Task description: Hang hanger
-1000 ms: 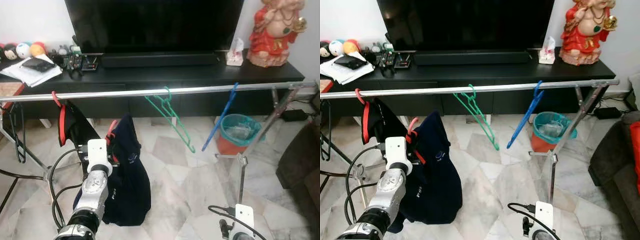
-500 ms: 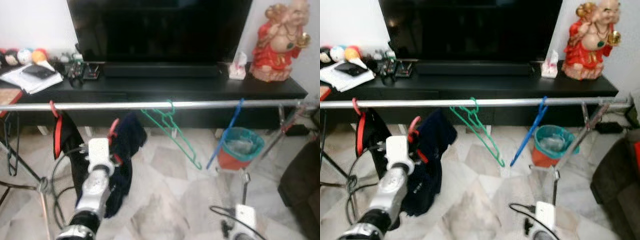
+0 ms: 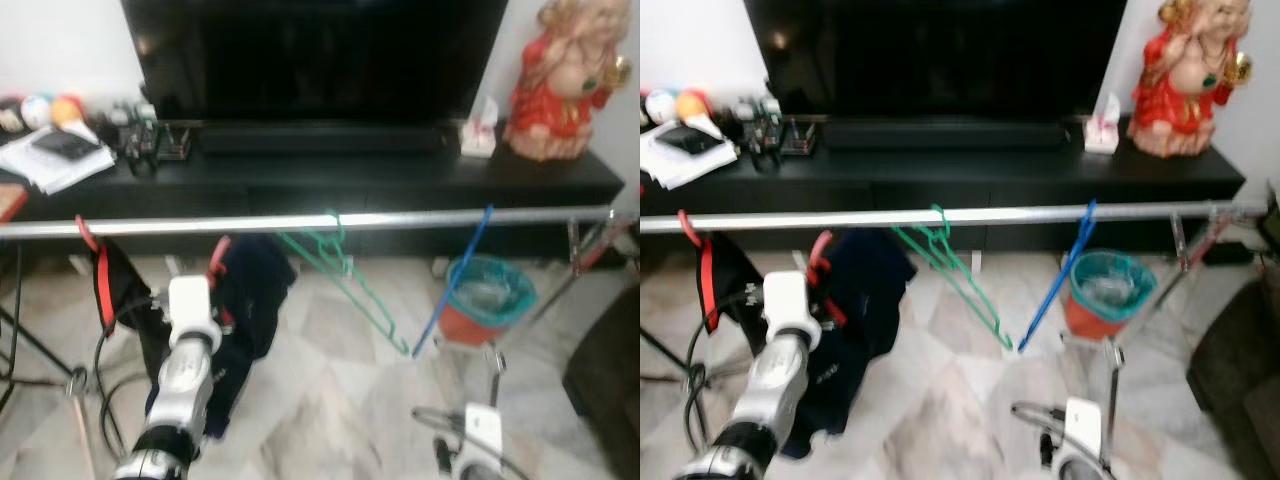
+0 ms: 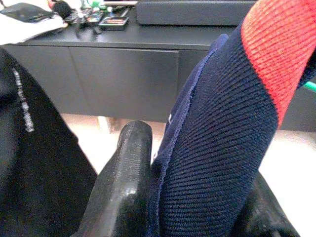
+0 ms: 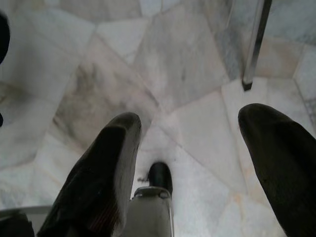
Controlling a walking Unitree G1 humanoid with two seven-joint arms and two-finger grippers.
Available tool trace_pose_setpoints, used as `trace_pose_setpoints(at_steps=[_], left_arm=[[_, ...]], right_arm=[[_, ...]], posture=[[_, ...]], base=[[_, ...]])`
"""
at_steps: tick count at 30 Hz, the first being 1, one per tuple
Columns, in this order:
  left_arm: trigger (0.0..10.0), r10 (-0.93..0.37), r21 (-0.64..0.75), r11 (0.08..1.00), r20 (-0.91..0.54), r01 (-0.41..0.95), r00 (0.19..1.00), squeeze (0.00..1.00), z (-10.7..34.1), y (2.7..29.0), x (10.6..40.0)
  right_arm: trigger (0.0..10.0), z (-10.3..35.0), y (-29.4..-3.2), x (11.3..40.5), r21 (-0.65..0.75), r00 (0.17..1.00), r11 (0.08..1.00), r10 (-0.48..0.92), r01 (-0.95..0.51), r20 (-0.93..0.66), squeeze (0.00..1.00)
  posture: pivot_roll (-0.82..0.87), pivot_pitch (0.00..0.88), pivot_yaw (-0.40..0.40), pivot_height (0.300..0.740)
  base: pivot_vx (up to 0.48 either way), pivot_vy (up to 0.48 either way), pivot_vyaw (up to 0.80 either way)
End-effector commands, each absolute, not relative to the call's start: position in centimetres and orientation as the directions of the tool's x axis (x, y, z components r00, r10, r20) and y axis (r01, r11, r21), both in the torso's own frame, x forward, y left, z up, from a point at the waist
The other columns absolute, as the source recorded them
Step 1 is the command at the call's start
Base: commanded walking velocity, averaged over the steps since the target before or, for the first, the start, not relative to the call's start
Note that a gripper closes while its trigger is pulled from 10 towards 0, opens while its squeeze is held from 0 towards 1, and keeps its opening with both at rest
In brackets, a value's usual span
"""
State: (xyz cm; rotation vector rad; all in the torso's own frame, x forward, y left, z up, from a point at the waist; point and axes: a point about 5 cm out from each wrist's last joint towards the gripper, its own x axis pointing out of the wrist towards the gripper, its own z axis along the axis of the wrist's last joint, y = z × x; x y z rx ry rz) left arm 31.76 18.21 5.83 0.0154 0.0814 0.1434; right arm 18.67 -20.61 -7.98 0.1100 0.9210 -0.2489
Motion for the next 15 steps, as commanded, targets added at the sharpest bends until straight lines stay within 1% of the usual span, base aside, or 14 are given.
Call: trace_pose_setpoints(at_steps=[1, 8, 15], left_arm=[[10.0, 0.159, 0.015, 0.987, -0.045, -0.158, 0.986, 0.0, 6.42, 18.37, 31.85], [10.0, 0.184, 0.015, 0.983, -0.04, -0.184, 0.982, 0.0, 6.44, 18.7, 31.73], [10.0, 0.194, 0.019, 0.981, -0.048, -0.193, 0.98, 0.0, 6.47, 18.93, 31.81]], right_arm=[[10.0, -8.09, -21.03, 18.31, -0.02, 0.566, 0.961, -0.178, 0.274, -0.805, 0.0], [10.0, -8.11, -21.07, 18.26, -0.025, 0.566, 0.965, -0.175, 0.263, -0.805, 0.0], [10.0, -8.09, -21.05, 18.28, -0.034, 0.568, 0.97, -0.169, 0.24, -0.805, 0.0]], posture=[[0.03, 0.0, 0.006, 0.74], [0.03, 0.0, 0.003, 0.74], [0.03, 0.0, 0.003, 0.74]], base=[[0.0, 0.0, 0.0], [0.0, 0.0, 0.0], [0.0, -0.313, 0.0]])
